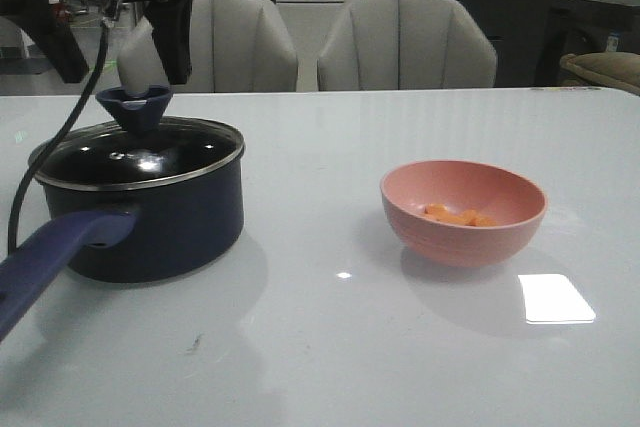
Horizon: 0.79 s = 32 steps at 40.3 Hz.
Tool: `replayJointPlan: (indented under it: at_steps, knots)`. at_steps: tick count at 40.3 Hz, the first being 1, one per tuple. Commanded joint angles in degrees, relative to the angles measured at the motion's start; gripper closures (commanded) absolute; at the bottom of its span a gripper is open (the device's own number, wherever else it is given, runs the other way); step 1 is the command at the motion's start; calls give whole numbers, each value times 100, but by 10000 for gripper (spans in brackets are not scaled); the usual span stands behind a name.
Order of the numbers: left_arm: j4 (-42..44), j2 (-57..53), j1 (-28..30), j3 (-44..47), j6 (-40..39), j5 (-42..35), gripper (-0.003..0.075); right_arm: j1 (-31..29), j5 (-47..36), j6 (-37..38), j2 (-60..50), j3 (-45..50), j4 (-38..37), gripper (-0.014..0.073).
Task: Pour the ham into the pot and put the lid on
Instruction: 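Lower the left gripper onto the purple knob of the glass lid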
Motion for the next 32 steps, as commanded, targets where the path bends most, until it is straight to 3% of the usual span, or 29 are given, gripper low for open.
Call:
replayJointPlan:
  at_steps: [1, 19, 23, 32]
  knots:
    - [31, -136, -40, -226, -105, -49, 74, -27, -450, -4, -118, -30, -84, 433]
    - [-94, 149, -40, -299, -105, -62, 82, -27, -450, -4, -118, -30, -84, 433]
    - [-174, 202, -40, -299, -105, -47, 148, -27, -450, -4, -118, -30, -84, 433]
    - [-331, 254, -40, -302, -105, -60, 372, -27, -450, -4, -118, -30, -84, 433]
